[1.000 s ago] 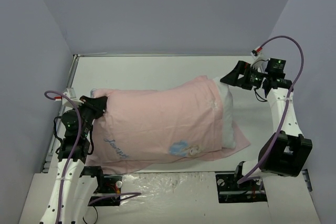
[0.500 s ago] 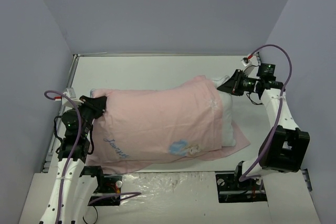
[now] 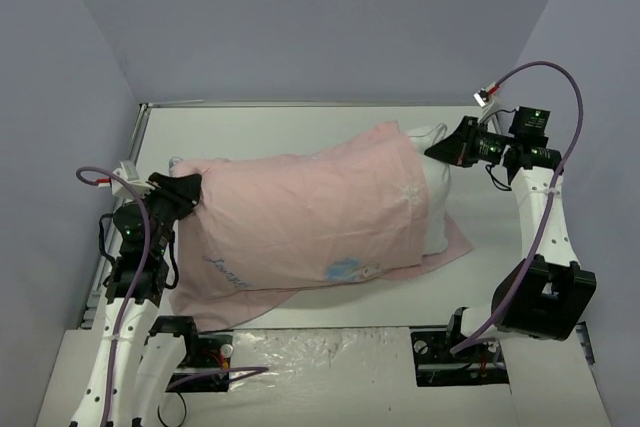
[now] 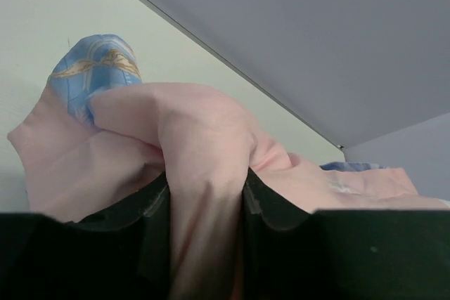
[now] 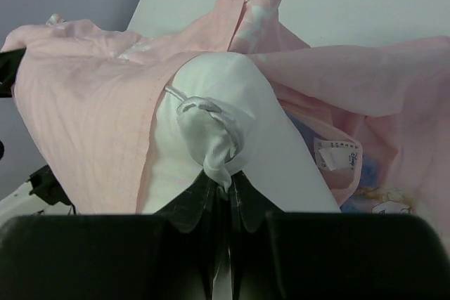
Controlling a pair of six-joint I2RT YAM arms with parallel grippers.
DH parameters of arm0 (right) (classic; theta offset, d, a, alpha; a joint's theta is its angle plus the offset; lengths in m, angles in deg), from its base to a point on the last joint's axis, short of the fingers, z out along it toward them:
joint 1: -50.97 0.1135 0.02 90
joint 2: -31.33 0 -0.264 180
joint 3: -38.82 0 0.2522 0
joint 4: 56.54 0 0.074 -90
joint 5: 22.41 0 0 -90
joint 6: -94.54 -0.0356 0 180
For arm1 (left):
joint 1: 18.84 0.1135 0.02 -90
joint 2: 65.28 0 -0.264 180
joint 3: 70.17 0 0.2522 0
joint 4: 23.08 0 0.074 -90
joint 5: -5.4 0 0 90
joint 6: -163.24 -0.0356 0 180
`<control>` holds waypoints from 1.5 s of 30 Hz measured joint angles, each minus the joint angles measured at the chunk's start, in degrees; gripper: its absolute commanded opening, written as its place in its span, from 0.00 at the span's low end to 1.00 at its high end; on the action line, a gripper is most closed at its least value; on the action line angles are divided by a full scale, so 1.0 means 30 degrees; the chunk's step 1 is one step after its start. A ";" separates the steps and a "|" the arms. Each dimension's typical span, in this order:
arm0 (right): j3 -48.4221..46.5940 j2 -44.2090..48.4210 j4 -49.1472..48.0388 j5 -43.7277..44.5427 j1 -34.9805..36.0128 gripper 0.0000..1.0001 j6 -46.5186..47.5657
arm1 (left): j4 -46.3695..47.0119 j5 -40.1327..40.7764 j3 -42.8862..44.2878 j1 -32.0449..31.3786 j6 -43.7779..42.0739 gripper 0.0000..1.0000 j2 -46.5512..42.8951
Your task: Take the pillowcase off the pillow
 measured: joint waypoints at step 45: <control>0.0168 0.0882 0.0146 0.0117 -0.0233 0.00 0.4095 | -0.7643 0.1814 0.6768 0.2375 0.8196 0.57 0.8167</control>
